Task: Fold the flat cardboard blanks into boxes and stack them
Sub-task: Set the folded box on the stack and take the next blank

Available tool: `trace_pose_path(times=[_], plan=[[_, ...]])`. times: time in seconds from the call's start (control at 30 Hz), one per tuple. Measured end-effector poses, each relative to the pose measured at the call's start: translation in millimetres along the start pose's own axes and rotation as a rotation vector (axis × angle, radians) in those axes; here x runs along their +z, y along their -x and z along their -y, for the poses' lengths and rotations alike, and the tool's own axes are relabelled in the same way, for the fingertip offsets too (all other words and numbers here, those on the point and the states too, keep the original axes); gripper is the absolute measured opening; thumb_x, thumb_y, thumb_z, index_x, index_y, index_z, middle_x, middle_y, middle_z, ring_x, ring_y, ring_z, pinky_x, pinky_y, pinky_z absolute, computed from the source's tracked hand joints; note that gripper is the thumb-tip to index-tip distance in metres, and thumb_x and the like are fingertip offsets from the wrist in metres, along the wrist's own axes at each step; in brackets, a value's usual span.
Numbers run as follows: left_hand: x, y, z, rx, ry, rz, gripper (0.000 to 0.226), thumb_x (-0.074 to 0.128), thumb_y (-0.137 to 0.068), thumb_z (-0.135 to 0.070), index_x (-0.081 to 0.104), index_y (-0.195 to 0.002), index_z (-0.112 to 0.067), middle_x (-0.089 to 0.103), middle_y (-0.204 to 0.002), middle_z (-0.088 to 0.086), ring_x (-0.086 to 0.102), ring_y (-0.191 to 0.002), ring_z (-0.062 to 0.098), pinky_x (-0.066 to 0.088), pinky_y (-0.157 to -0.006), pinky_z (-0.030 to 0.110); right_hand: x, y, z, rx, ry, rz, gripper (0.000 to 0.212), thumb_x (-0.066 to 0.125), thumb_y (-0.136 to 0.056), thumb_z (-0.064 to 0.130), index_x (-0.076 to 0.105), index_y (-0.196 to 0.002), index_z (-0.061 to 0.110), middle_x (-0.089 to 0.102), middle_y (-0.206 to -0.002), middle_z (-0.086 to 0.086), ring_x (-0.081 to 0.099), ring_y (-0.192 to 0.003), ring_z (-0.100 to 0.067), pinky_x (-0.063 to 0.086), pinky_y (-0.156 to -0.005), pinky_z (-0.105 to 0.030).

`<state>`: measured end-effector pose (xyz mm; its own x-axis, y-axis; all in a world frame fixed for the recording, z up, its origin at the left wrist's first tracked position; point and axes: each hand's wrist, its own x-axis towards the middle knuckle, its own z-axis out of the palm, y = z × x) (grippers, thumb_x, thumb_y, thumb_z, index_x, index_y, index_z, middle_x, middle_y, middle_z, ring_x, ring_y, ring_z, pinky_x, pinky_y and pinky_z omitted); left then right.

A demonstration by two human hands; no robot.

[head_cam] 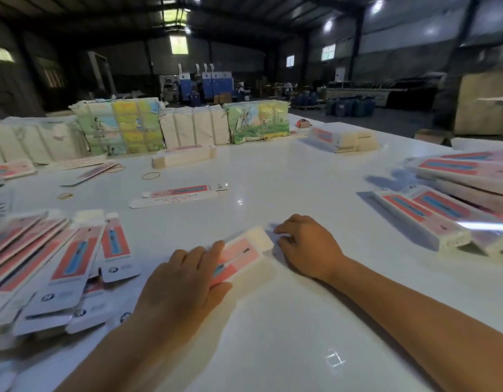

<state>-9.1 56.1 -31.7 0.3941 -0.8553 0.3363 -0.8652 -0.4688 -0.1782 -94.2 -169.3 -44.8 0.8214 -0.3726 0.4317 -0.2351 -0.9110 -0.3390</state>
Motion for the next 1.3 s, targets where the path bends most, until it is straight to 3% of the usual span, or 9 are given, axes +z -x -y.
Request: trace_pose_path(times=[0.17, 0.4, 0.5, 0.6, 0.8, 1.0, 1.13, 1.23, 1.3], plan=[[-15.5, -0.2, 5.6, 0.014, 0.142, -0.247, 0.064, 0.043, -0.089, -0.052, 0.054, -0.127, -0.002, 0.067, -0.09, 0.01, 0.064, -0.067, 0.023, 0.053, -0.042, 0.034, -12.9, 7.7, 17.7, -0.03, -0.374, -0.263, 0.022, 0.054, -0.091, 0.002, 0.071, -0.104, 0.007, 0.056, -0.085, 0.009, 0.055, -0.072, -0.004, 0.037, -0.068, -0.007], [-12.8, -4.2, -6.0, -0.014, 0.163, -0.238, 0.062, 0.042, -0.09, -0.049, 0.055, -0.125, 0.0, 0.066, -0.089, 0.013, 0.063, -0.065, 0.025, 0.053, -0.042, 0.035, -8.3, 19.3, 45.7, 0.01, -0.695, -0.083, 0.027, 0.059, -0.089, 0.006, 0.073, -0.091, 0.029, 0.061, -0.083, 0.004, 0.054, -0.069, -0.01, 0.047, -0.068, -0.029], [-11.7, -4.3, -6.8, -0.011, 0.183, -0.23, 0.065, 0.036, -0.089, -0.053, 0.056, -0.123, -0.001, 0.068, -0.092, 0.011, 0.064, -0.065, 0.022, 0.053, -0.042, 0.029, -8.6, 17.6, 43.7, 0.096, -0.836, -0.08, 0.038, 0.06, -0.089, 0.005, 0.063, -0.111, 0.036, 0.064, -0.081, 0.004, 0.053, -0.064, -0.006, 0.048, -0.066, -0.028], [-10.5, -4.3, -9.1, 0.002, 0.181, -0.215, 0.058, 0.051, -0.086, -0.048, 0.059, -0.12, -0.002, 0.069, -0.092, 0.011, 0.064, -0.062, 0.022, 0.051, -0.042, 0.026, -5.7, 15.4, 39.8, 0.156, -0.801, -0.005, 0.048, 0.055, -0.092, 0.008, 0.047, -0.137, 0.021, 0.06, -0.081, 0.006, 0.052, -0.063, -0.002, 0.043, -0.066, -0.021], [-8.4, -5.2, -12.6, -0.007, 0.128, -0.235, 0.072, 0.062, -0.065, -0.05, 0.061, -0.119, -0.003, 0.07, -0.092, 0.01, 0.066, -0.064, 0.023, 0.05, -0.044, 0.026, -15.1, 21.0, 47.9, 0.088, -0.723, -0.036, 0.026, 0.051, -0.088, 0.0, 0.063, -0.079, 0.022, 0.062, -0.079, 0.003, 0.056, -0.07, -0.012, 0.043, -0.065, -0.023], [-10.1, -5.6, -12.9, 0.037, 0.046, -0.261, 0.071, 0.063, -0.063, -0.05, 0.061, -0.117, -0.005, 0.067, -0.08, 0.008, 0.062, -0.055, 0.019, 0.046, -0.036, 0.025, -17.3, 20.6, 43.8, 0.04, -0.648, 0.133, 0.017, 0.045, -0.092, 0.002, 0.051, -0.082, 0.014, 0.055, -0.075, 0.002, 0.046, -0.065, -0.006, 0.036, -0.061, -0.02], [-13.0, -6.2, -11.1, 0.016, 0.086, -0.313, 0.068, 0.063, -0.064, -0.048, 0.056, -0.117, -0.007, 0.066, -0.075, 0.008, 0.062, -0.052, 0.021, 0.048, -0.033, 0.03, -17.0, 14.6, 33.6, -0.024, -0.351, -0.069, 0.027, 0.066, -0.086, 0.024, 0.058, -0.111, 0.016, 0.046, -0.102, 0.004, 0.047, -0.087, -0.002, 0.038, -0.078, -0.019], [-15.6, -4.1, -13.6, -0.021, 0.144, -0.325, 0.068, 0.063, -0.063, -0.049, 0.061, -0.115, -0.004, 0.068, -0.077, 0.009, 0.064, -0.054, 0.02, 0.048, -0.034, 0.028, -22.9, 11.6, 33.3, 0.281, -0.786, 0.039, 0.07, 0.074, -0.079, 0.026, 0.038, -0.139, 0.021, 0.046, -0.12, 0.0, 0.051, -0.097, -0.013, 0.046, -0.075, -0.018], [-16.6, -2.7, -17.8, -0.038, 0.138, -0.322, 0.07, 0.063, -0.062, -0.051, 0.062, -0.116, -0.006, 0.068, -0.079, 0.007, 0.063, -0.054, 0.02, 0.044, -0.033, 0.023, -29.3, 11.5, 38.6, 0.452, -1.292, 0.312, 0.04, 0.066, -0.082, 0.016, 0.056, -0.119, 0.008, 0.063, -0.109, -0.012, 0.061, -0.086, -0.023, 0.054, -0.063, -0.025]])
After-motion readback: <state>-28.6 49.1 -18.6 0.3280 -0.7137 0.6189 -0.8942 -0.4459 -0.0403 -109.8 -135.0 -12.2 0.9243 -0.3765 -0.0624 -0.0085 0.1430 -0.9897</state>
